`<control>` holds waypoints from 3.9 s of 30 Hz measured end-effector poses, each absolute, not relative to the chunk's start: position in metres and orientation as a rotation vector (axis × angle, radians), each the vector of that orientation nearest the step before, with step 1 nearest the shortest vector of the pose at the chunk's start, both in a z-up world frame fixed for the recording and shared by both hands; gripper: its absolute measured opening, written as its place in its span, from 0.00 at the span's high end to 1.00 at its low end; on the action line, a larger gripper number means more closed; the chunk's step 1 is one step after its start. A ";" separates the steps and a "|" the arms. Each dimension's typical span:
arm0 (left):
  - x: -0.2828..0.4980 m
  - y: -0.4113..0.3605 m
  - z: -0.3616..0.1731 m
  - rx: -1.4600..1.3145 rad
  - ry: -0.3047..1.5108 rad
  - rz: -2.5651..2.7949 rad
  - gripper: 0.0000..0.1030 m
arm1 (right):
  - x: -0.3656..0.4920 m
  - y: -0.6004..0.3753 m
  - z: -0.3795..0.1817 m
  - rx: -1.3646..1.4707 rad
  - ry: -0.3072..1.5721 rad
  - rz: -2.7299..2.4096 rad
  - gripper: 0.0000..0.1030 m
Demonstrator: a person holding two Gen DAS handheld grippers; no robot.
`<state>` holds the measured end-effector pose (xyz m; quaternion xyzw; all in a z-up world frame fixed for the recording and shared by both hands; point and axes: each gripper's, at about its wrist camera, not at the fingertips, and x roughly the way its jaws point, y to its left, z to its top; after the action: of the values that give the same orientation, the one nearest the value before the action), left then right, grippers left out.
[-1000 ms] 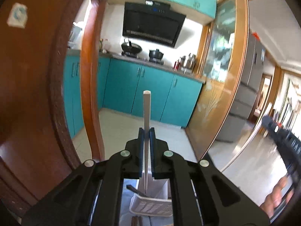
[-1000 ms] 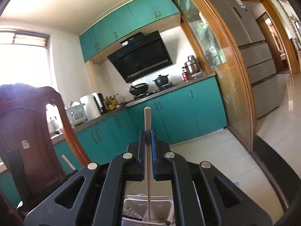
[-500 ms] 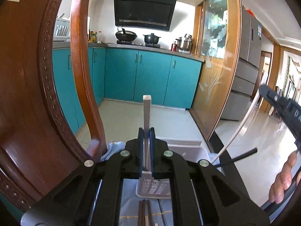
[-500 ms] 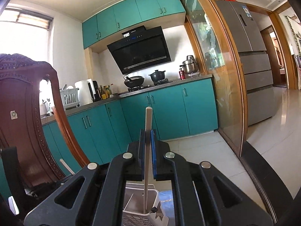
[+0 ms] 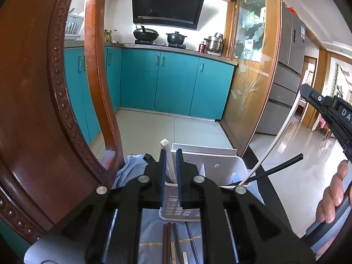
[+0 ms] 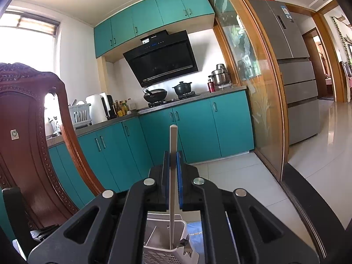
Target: Organize utensils
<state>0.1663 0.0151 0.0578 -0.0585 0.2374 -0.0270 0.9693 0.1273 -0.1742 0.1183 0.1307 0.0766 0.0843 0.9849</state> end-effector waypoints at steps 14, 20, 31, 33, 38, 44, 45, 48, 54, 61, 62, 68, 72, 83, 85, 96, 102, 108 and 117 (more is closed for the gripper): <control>0.141 0.021 0.054 -0.110 0.435 -0.063 0.74 | 0.117 -0.171 0.107 0.228 0.196 0.212 0.80; 0.128 0.022 0.049 -0.064 0.416 -0.047 0.69 | 0.079 -0.165 0.110 0.159 0.152 0.246 0.67; 0.120 0.026 0.012 -0.041 0.589 -0.017 0.61 | 0.042 -0.121 -0.003 -0.118 0.595 0.454 0.58; 0.123 0.027 0.003 -0.060 0.646 -0.030 0.61 | 0.053 -0.114 -0.031 -0.172 0.757 0.430 0.58; 0.127 0.028 -0.019 -0.096 0.774 -0.068 0.56 | 0.084 -0.119 -0.087 -0.125 1.087 0.318 0.56; 0.127 0.025 -0.037 -0.082 0.863 -0.068 0.50 | 0.081 -0.111 -0.099 -0.146 1.122 0.329 0.46; 0.127 0.024 -0.039 -0.084 0.872 -0.072 0.49 | 0.080 -0.108 -0.100 -0.167 1.112 0.321 0.46; 0.127 0.020 -0.044 -0.076 0.892 -0.080 0.48 | 0.076 -0.103 -0.103 -0.200 1.083 0.330 0.64; 0.128 0.018 -0.050 -0.067 0.917 -0.075 0.45 | 0.079 -0.100 -0.099 -0.204 1.074 0.344 0.89; 0.129 0.013 -0.062 -0.060 0.970 -0.083 0.44 | 0.094 -0.123 -0.094 -0.125 1.057 0.236 0.92; 0.129 0.011 -0.065 -0.056 0.979 -0.088 0.44 | 0.095 -0.127 -0.092 -0.105 1.052 0.229 0.92; 0.129 0.006 -0.080 -0.049 1.028 -0.107 0.43 | 0.102 -0.145 -0.091 0.024 1.080 0.231 0.89; 0.131 0.006 -0.085 -0.061 1.046 -0.118 0.43 | 0.102 -0.150 -0.089 0.036 1.084 0.213 0.87; 0.138 0.003 -0.108 -0.069 1.131 -0.115 0.57 | 0.098 -0.147 -0.086 0.027 1.080 0.214 0.76; 0.138 0.004 -0.113 -0.080 1.141 -0.113 0.56 | 0.098 -0.148 -0.086 0.025 1.081 0.211 0.76; 0.117 -0.032 -0.114 -0.128 1.165 -0.360 0.71 | 0.101 -0.147 -0.090 0.016 1.093 0.195 0.75; 0.117 -0.034 -0.116 -0.101 1.153 -0.333 0.71 | 0.101 -0.147 -0.090 0.014 1.095 0.187 0.73; 0.116 -0.037 -0.117 -0.044 1.141 -0.301 0.68 | 0.101 -0.147 -0.090 0.012 1.096 0.186 0.72; 0.114 -0.026 -0.110 -0.040 1.100 -0.246 0.65 | 0.102 -0.147 -0.088 0.022 1.090 0.180 0.70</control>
<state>0.1143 -0.0262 -0.1097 -0.0188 0.5214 -0.1164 0.8451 0.1017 -0.1468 -0.0880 0.0102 0.5178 0.0854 0.8512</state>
